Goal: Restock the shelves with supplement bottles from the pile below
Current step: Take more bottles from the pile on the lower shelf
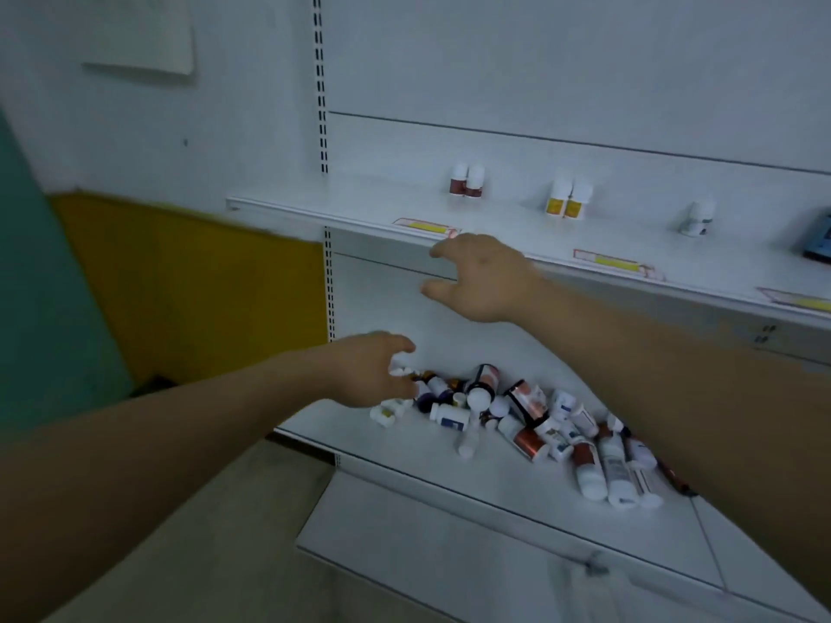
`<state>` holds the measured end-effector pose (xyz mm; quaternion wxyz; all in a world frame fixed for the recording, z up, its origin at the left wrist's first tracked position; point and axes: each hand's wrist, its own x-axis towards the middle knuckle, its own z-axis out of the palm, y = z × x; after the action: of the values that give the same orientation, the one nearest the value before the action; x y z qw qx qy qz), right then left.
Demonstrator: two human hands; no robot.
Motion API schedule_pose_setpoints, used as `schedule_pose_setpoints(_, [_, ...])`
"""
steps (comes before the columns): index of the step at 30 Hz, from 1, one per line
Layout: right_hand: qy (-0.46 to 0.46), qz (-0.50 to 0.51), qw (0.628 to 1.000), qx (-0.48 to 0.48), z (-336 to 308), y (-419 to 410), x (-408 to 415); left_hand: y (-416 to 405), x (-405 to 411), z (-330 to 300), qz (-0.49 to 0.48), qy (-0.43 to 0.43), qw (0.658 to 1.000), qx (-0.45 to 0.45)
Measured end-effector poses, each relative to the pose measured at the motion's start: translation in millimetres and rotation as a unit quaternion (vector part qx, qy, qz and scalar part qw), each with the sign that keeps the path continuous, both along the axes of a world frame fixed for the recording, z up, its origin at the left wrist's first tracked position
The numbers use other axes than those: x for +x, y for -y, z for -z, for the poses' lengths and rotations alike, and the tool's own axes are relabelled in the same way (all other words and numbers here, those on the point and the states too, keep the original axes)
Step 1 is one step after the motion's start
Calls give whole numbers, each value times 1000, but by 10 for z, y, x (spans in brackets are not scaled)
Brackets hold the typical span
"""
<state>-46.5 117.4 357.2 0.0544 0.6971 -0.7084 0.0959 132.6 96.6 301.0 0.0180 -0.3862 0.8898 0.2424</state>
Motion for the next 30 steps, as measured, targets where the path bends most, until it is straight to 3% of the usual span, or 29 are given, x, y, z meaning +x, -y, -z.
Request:
schedule_pose_setpoints(8, [72,24,988,132,1253,130,-53,260,167,1287,-86,42,985,141])
schedule_pose_setpoints(13, [109,32,975,190,1979,587,-340,642,12,1897,-149,25,970,190])
schedule_pose_setpoints(21, [97,-38,964,246,3131,1765,-657,1479,-545,2896,-257,3,950,178])
schedule_pose_setpoints(26, [65,-102,959,254,3786,2313,-659,1877,-836,3424,-333,-62,931,132])
schedule_pose_setpoints(30, [-47,-138,949,280,4108,2535,-704,2083,-966,3709,-362,-55,924,109])
